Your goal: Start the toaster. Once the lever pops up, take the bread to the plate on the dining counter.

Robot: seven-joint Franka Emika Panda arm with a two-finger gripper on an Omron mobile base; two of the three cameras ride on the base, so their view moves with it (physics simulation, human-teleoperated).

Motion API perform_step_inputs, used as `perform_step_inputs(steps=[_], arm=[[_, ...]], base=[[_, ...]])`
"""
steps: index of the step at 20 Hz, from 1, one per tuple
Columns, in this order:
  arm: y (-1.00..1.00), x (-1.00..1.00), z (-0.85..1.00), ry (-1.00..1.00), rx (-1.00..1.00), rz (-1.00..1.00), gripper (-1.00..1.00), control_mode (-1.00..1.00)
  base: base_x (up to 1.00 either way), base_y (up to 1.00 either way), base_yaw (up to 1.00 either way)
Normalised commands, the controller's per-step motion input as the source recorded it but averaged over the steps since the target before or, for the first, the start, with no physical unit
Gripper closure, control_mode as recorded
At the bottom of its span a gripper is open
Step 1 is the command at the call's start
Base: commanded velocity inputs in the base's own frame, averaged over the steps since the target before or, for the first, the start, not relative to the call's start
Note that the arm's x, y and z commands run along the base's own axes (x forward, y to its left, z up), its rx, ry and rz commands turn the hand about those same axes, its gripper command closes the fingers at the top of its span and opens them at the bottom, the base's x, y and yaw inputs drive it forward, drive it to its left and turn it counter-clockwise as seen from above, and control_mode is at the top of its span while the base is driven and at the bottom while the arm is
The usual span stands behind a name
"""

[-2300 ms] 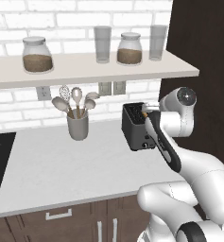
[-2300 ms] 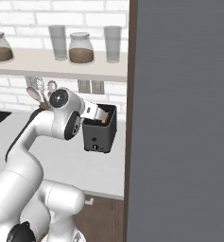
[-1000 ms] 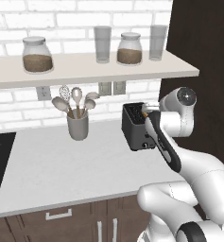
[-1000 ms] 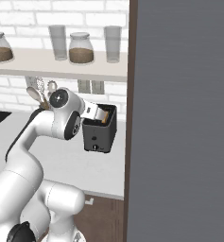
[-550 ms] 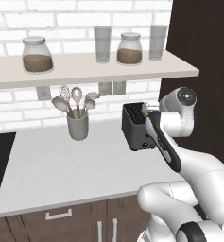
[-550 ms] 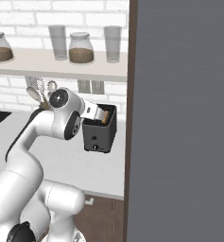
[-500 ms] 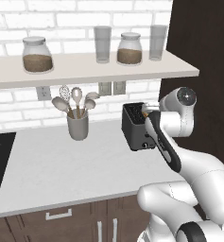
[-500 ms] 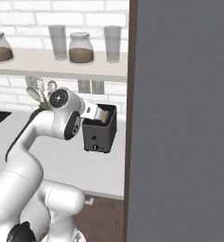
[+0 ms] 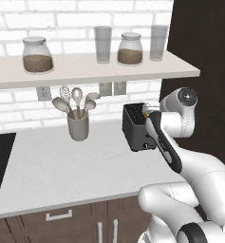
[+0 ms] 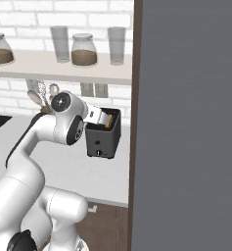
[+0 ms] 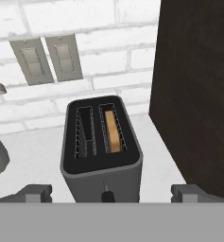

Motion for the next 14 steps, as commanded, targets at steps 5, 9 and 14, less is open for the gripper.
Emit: perform_step_inputs(steps=[5, 9, 14], arm=[[0.00, 0.00, 0.00, 0.00, 0.00, 0.00, -1.00, -1.00], [0.00, 0.00, 0.00, 0.00, 0.00, 0.00, -1.00, -1.00], [0.00, 0.00, 0.00, 0.00, 0.00, 0.00, -1.00, -1.00]], base=[[0.00, 0.00, 0.00], [0.00, 0.00, 0.00], [0.00, 0.00, 0.00]])
